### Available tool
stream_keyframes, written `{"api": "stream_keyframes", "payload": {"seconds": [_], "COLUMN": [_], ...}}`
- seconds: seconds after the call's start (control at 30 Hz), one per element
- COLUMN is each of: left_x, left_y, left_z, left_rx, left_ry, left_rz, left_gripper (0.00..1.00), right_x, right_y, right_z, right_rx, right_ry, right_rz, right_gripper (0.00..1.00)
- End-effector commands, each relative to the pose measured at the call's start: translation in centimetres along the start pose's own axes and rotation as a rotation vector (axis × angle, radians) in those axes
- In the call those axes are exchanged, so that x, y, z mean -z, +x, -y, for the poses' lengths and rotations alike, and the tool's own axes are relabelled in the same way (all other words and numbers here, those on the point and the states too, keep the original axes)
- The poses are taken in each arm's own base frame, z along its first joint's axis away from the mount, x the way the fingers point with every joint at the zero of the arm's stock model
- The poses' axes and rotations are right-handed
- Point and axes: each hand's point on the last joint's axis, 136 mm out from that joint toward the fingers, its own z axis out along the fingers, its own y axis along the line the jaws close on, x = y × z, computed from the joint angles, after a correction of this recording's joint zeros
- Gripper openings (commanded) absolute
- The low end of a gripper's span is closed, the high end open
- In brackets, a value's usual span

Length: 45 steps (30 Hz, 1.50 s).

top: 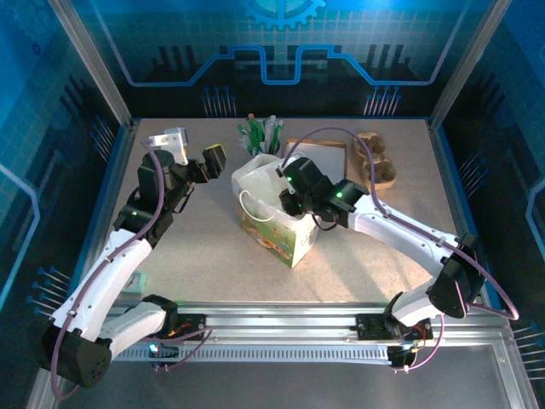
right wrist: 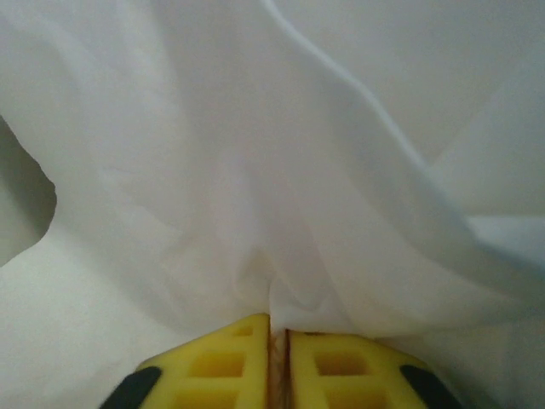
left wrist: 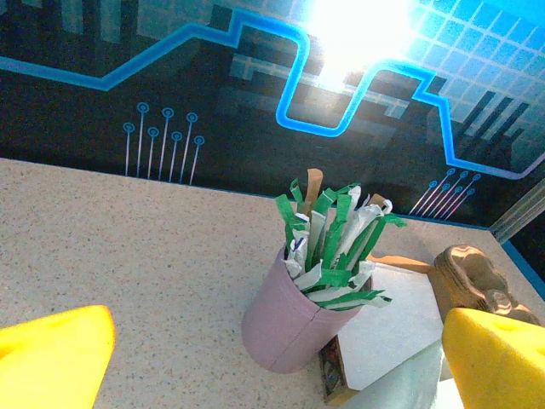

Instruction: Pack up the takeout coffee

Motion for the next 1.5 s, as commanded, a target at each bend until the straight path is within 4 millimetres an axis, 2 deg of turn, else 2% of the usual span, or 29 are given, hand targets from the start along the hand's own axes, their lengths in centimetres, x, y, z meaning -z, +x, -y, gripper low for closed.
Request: {"api": "stream_keyframes", "payload": {"seconds": [0.0,0.07,0.23,0.53,0.7,0.93,1.13,1.33,1.4,1.47], "left_x": [0.1,0.1,0.1,0.2,0.2,0.2,0.3,0.3,0.3,0.2], "left_y": [-0.4,-0.4,-0.4,-0.3,-0.3,-0.3,-0.4,-0.4,-0.3,-0.3], "left_z": [0.4,0.4,0.5,0.6,0.6,0.8,0.9,1.0,1.0,1.0], "left_rx": [-0.017,-0.018,-0.018,-0.021,-0.026,-0.033,-0.035,-0.034,-0.035,-0.036], "left_ry": [0.017,0.016,0.019,0.021,0.021,0.025,0.028,0.033,0.034,0.035], "left_rz": [0.026,0.025,0.024,0.023,0.024,0.024,0.025,0.025,0.023,0.022], "left_gripper": [0.99,0.99,0.99,0.99,0.99,0.99,0.99,0.99,0.99,0.99], "right_x": [2.5,3.0,4.8,6.6,5.3,1.3,-1.4,-2.4,-2.3,-1.3], "right_y": [-1.6,-2.0,-3.7,-7.6,-9.0,-8.5,-6.0,-3.6,-3.5,-4.4], "right_z": [-0.7,-0.8,-1.2,-2.1,-2.7,-2.5,-2.8,-3.3,-3.3,-3.3], "right_rx": [0.015,0.021,0.034,0.065,0.076,0.095,0.082,0.064,0.069,0.082], "right_ry": [-0.037,-0.045,-0.071,-0.1,-0.101,-0.061,-0.076,-0.091,-0.088,-0.083], "right_rz": [0.033,0.038,0.073,0.138,0.148,0.088,0.012,-0.027,-0.04,-0.024], "right_gripper": [0.23,0.33,0.42,0.44,0.39,0.31,0.26,0.23,0.23,0.25]}}
